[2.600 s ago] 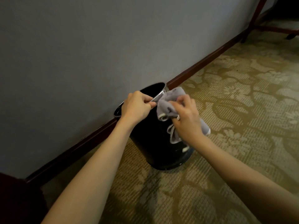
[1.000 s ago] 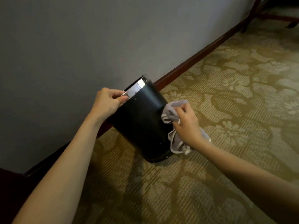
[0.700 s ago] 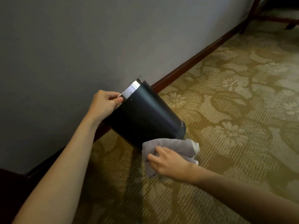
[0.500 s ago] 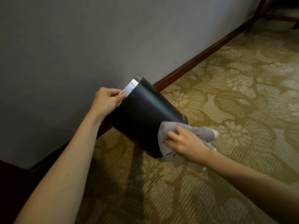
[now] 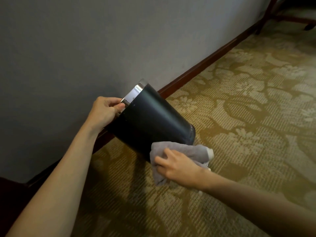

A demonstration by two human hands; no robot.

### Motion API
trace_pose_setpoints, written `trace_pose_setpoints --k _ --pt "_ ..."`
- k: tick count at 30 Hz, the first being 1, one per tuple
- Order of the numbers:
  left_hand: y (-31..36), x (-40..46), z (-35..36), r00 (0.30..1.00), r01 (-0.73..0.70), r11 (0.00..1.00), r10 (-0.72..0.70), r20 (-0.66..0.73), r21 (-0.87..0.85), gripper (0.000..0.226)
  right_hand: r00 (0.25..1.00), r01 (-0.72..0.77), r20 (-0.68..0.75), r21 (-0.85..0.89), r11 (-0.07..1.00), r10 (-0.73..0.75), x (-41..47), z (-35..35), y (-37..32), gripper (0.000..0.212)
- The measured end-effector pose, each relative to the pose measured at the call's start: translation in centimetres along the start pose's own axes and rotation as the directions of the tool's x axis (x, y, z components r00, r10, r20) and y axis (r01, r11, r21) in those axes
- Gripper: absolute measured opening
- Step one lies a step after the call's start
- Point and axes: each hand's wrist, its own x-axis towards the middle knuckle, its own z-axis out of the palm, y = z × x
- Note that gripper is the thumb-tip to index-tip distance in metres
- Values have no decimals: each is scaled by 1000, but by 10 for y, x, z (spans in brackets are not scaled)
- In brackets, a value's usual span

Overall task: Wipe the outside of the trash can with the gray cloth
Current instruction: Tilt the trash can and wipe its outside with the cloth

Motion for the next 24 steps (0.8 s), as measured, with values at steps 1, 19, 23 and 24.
trace_pose_setpoints --k 1,19,23,24 --pt "2 0 3 1000 -18 1000 18 7 -4 27 998 -37 -50 -139 990 31 1 5 4 30" --pt "31 -8 25 978 -151 989 149 147 5 27 527 -626 -841 -484 611 -126 -23 -58 2 14" --pt "23 -9 20 972 -165 986 165 166 -16 27 665 -483 -715 -632 606 -215 7 -41 -19 18" --pt "22 -10 18 972 -166 986 167 166 -18 26 667 -472 -709 -639 607 -228 9 -41 -18 19"
